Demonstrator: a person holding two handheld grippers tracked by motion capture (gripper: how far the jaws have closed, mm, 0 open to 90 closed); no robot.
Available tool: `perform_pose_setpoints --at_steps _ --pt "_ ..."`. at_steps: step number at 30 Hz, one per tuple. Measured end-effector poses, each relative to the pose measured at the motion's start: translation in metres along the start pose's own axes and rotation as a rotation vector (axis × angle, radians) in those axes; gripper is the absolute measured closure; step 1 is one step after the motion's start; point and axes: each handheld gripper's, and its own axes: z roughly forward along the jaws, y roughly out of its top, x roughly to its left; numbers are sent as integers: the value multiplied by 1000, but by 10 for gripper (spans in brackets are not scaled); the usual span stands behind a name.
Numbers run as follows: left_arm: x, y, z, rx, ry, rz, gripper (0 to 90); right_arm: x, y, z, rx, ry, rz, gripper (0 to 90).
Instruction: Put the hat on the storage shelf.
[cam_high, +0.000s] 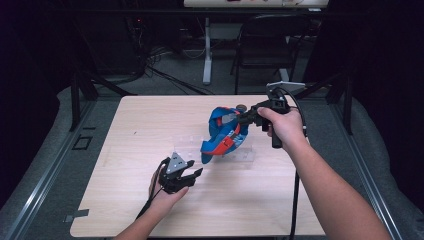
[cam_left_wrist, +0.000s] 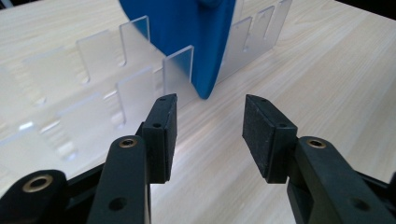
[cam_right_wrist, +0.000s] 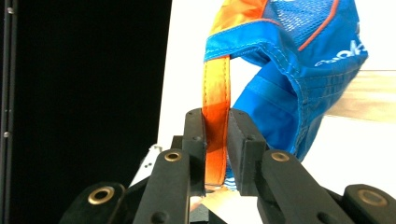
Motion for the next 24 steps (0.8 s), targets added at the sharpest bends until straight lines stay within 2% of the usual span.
perform_pose_setpoints --at_steps 2,6,11,14,19,24 --pt "5 -5 -11 2 -6 -25 552 -2 -1 -1 -2 0 5 775" --pt "12 -12 -22 26 3 -35 545 -4 -2 -3 -22 -18 -2 738" --pt "23 -22 -34 11 21 -65 539 -8 -4 -7 -24 -44 -8 722" --pt "33 -24 -36 14 54 -69 536 -11 -6 -9 -27 -52 -9 711" --pt "49 -30 -37 17 79 -132 533 -14 -11 -9 -38 -82 -25 675" --pt "54 -35 -33 42 92 -142 524 -16 -20 -6 -49 -141 -89 623"
